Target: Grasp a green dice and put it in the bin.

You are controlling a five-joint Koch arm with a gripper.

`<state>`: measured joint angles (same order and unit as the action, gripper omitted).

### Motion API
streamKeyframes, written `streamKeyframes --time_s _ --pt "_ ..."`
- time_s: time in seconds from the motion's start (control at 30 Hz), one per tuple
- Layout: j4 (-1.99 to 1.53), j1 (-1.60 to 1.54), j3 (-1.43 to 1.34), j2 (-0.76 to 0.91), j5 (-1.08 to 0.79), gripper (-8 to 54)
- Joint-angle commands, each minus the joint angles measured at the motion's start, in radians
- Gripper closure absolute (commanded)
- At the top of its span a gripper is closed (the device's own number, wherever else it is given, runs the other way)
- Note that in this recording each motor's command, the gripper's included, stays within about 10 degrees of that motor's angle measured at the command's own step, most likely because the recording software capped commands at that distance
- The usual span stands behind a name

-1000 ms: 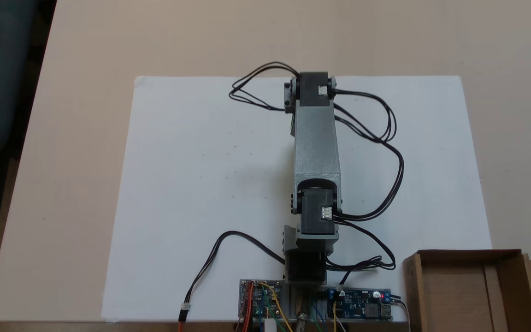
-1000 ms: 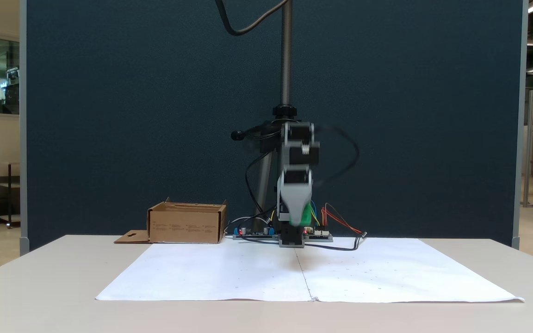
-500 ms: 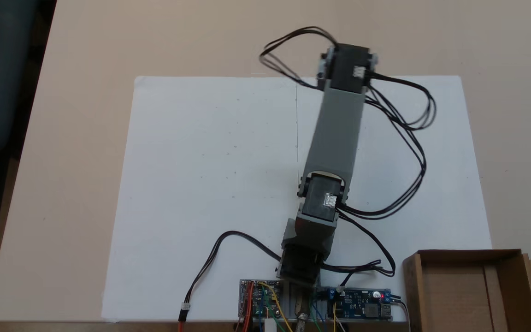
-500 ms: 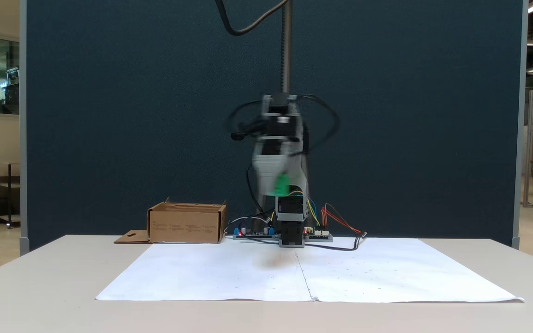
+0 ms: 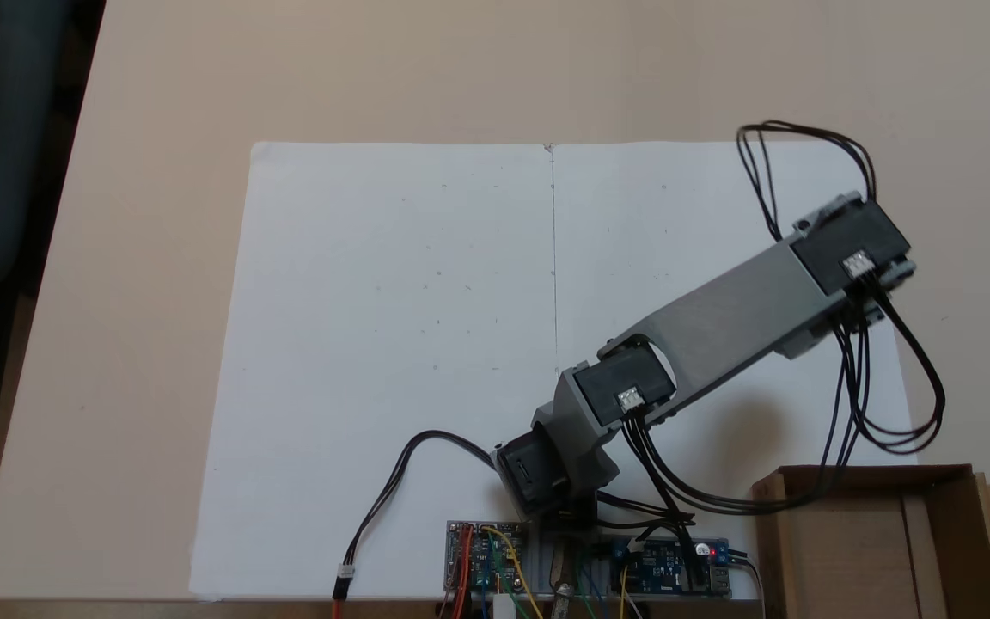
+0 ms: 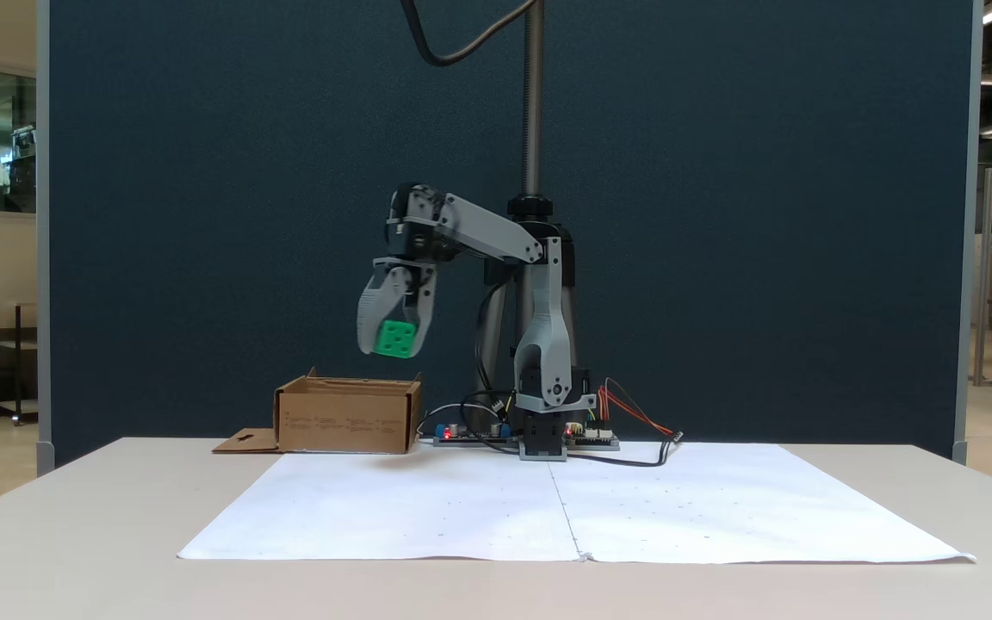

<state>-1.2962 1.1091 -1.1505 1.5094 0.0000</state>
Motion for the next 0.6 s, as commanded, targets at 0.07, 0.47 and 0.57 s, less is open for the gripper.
streamKeyframes --time_s 0.07,0.47,0.57 --pt "-0.069 0.204 0.061 0.025 -0.084 33.7" --pt "-0.04 0.555 0.38 -0.252 -0.192 33.7" --pt "-0.043 0.652 0.403 -0.29 -0.241 33.7"
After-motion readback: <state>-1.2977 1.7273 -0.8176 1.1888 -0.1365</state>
